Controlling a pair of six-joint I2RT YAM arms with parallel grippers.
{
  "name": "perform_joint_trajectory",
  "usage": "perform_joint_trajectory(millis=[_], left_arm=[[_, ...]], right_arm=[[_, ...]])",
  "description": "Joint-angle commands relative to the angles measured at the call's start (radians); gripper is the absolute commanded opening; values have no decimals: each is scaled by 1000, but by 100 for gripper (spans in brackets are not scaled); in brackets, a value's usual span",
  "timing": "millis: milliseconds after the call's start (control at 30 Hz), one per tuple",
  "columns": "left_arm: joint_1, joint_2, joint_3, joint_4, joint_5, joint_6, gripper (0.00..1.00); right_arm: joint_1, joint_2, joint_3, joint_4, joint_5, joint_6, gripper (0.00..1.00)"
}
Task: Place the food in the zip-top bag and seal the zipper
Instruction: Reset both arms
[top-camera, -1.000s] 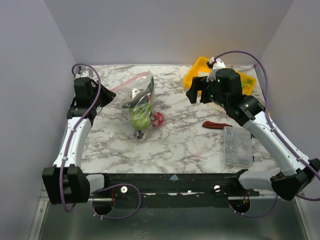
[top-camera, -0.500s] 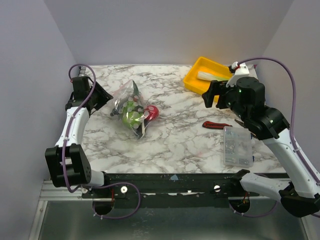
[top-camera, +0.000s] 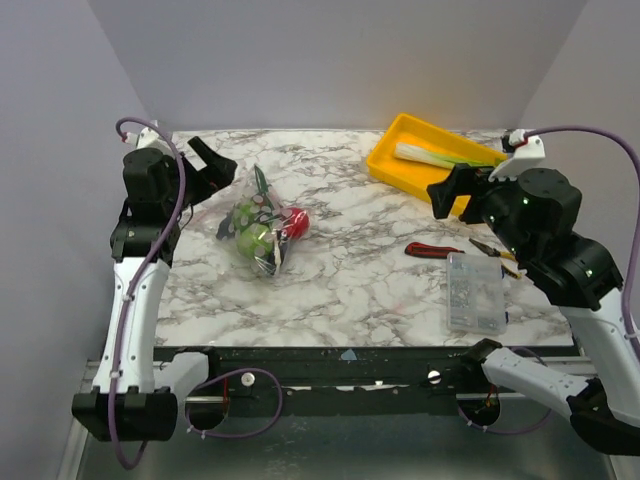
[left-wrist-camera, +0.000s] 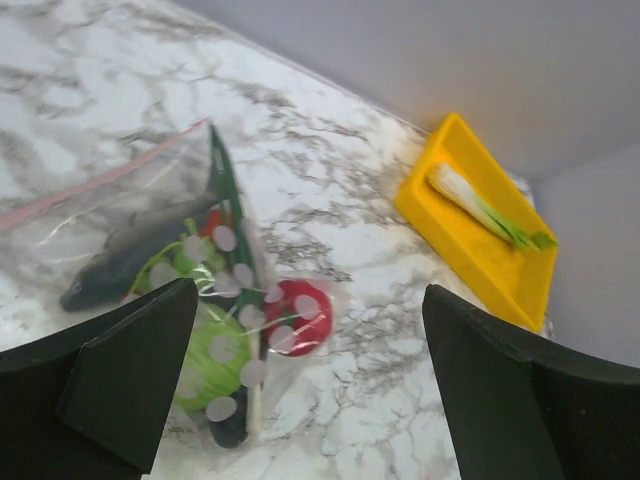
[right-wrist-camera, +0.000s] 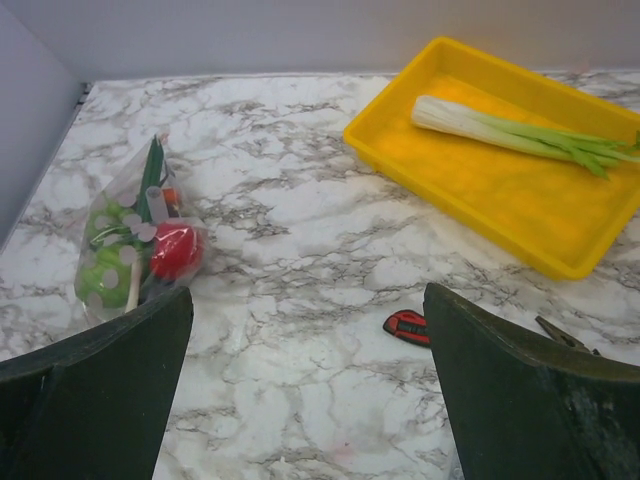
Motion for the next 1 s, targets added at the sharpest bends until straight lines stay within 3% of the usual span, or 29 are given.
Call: perform_joint_trajectory(millis=[0,167,333,467,667,833,967], left_arm=[[-196,-139,74,-1,5,144,98],[-362,-234,102,80,138,153,99],[-461,-315,110,139,230,131,99],[-469,-433,53,232,240,133,99],[-469,-530,71,239,205,189,98],[-469,-549,49,257,155,199,99],[-469,-530,32,257,154,229,98]], right_arm=[[-4,-80,32,-4,64,20,100],[-4,-194,1,66,44,23,100],[-4,-291,-47,143,76,52,100],[-3,-322,-55,172,97,67,100],[-4,-333,-59,209,221,119,100],[-3,-333,-85,208,310,162,100],[-4,-351,-140,231,251,169,100]])
